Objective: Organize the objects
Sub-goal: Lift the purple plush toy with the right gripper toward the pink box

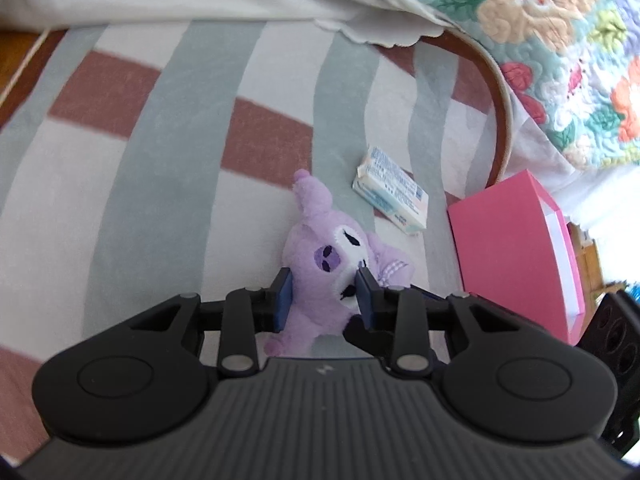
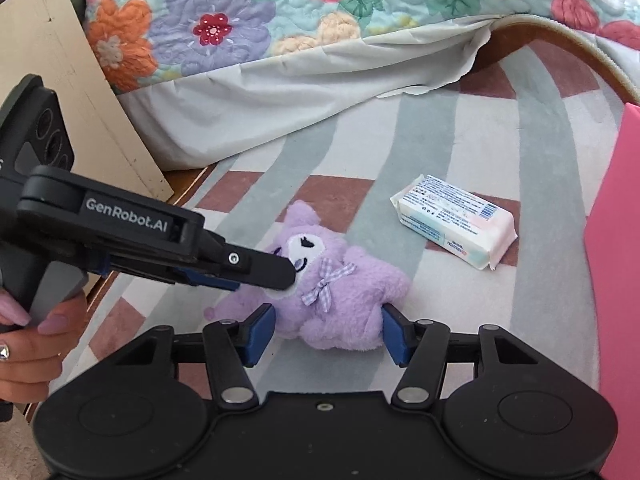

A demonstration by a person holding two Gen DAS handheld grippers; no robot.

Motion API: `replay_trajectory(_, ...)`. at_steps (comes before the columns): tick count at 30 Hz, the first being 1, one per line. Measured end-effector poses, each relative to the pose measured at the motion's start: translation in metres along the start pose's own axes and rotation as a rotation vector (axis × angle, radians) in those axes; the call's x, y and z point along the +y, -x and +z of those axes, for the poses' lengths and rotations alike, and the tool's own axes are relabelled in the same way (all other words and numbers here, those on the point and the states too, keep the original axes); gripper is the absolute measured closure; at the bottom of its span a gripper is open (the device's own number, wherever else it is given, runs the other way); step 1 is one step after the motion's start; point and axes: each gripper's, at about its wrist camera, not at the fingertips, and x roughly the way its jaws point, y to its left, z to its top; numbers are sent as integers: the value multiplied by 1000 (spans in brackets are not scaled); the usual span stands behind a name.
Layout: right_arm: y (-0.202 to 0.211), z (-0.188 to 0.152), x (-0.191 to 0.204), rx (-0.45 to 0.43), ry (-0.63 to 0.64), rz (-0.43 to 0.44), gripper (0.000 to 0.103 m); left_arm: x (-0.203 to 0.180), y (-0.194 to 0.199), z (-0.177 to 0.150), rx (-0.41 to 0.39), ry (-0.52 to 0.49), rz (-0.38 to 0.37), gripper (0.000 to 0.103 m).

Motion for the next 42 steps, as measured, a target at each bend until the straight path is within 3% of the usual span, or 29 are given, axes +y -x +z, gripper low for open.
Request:
replay_trajectory(8, 26, -7, 8, 11, 20, -2, 41, -28, 20, -24, -7, -58, 41, 71)
replay_trajectory(23, 105, 0, 25, 49, 4, 56, 39, -83, 81, -50, 22, -70, 88, 70)
replay_trajectory(42, 170, 12, 45, 196, 34, 109, 38, -145, 137, -79, 93, -87, 171, 70)
